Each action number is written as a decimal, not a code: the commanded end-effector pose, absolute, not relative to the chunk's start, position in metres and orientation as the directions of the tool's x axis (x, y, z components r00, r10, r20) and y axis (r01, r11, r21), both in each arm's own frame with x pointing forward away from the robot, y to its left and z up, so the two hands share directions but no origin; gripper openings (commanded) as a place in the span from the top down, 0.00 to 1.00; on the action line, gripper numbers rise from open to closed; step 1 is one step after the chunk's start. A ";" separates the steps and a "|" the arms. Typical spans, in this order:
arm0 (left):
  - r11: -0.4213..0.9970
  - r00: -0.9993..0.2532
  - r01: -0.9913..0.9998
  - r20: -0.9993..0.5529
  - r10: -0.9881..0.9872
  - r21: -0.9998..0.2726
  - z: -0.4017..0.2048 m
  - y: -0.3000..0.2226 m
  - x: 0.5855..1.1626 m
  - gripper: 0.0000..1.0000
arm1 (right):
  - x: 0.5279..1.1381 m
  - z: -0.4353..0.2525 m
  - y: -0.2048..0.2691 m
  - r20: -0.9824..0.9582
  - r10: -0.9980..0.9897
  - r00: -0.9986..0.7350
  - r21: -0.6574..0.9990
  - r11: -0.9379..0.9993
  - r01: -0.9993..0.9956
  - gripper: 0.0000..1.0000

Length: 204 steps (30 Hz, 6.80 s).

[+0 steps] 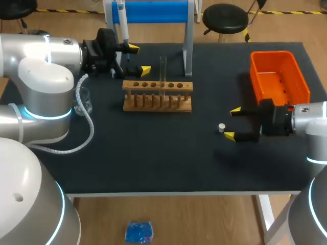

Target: Invert the test tube, pick up the pipette, mount the tip to pipette, aspirate from beaker and dispense into the tube, eject the tip, return the pipette, and cap with the stopper.

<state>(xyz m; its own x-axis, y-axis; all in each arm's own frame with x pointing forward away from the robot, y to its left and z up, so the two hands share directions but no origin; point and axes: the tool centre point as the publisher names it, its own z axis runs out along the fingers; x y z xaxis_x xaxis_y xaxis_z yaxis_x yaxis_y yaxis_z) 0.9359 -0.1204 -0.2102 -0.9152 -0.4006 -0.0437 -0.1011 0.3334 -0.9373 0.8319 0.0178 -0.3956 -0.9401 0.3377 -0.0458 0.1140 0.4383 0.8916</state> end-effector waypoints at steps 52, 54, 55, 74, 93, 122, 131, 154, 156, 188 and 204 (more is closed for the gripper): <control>0.331 -0.915 -0.100 -0.044 -0.401 -0.938 -0.211 -0.120 0.936 0.00 | 0.853 -0.430 0.039 -0.035 0.353 -0.935 0.889 0.438 0.132 0.52; 0.331 -0.915 -0.100 -0.044 -0.401 -0.938 -0.211 -0.120 0.936 0.00 | 0.853 -0.430 0.039 -0.035 0.354 -0.935 0.889 0.438 0.132 0.57; 0.331 -0.915 -0.100 -0.044 -0.401 -0.938 -0.211 -0.120 0.936 0.00 | 0.853 -0.430 0.039 -0.035 0.354 -0.935 0.890 0.437 0.132 0.60; 0.331 -0.915 -0.100 -0.044 -0.401 -0.938 -0.211 -0.120 0.936 0.00 | 0.852 -0.429 0.038 -0.040 0.355 -0.934 0.890 0.437 0.128 1.00; 0.331 -0.915 -0.100 -0.044 -0.401 -0.938 -0.211 -0.120 0.936 0.00 | 0.852 -0.384 0.034 -0.062 0.374 -0.925 0.893 0.435 0.117 1.00; 0.331 -0.915 -0.100 -0.044 -0.401 -0.938 -0.211 -0.120 0.936 0.00 | 0.846 -0.227 0.059 -0.137 0.363 -0.922 0.907 0.421 0.031 1.00; 0.331 -0.915 -0.100 -0.044 -0.401 -0.938 -0.211 -0.120 0.936 0.00 | 0.846 -0.227 0.059 -0.137 0.363 -0.922 0.907 0.421 0.031 1.00; 0.331 -0.915 -0.100 -0.044 -0.401 -0.938 -0.211 -0.120 0.936 0.00 | 0.864 -0.221 0.071 -0.139 0.354 -0.925 0.910 0.414 0.021 1.00; 0.331 -0.915 -0.100 -0.044 -0.401 -0.938 -0.211 -0.120 0.936 0.00 | 0.872 -0.218 0.079 -0.142 0.346 -0.927 0.908 0.418 0.017 1.00; 0.331 -0.915 -0.100 -0.044 -0.401 -0.938 -0.211 -0.120 0.936 0.00 | 0.963 -0.202 0.218 -0.103 0.231 -0.967 0.871 0.491 0.025 1.00; 0.331 -0.915 -0.100 -0.044 -0.401 -0.938 -0.211 -0.120 0.936 0.00 | 0.980 -0.212 0.232 -0.102 0.237 -0.966 0.871 0.491 0.028 1.00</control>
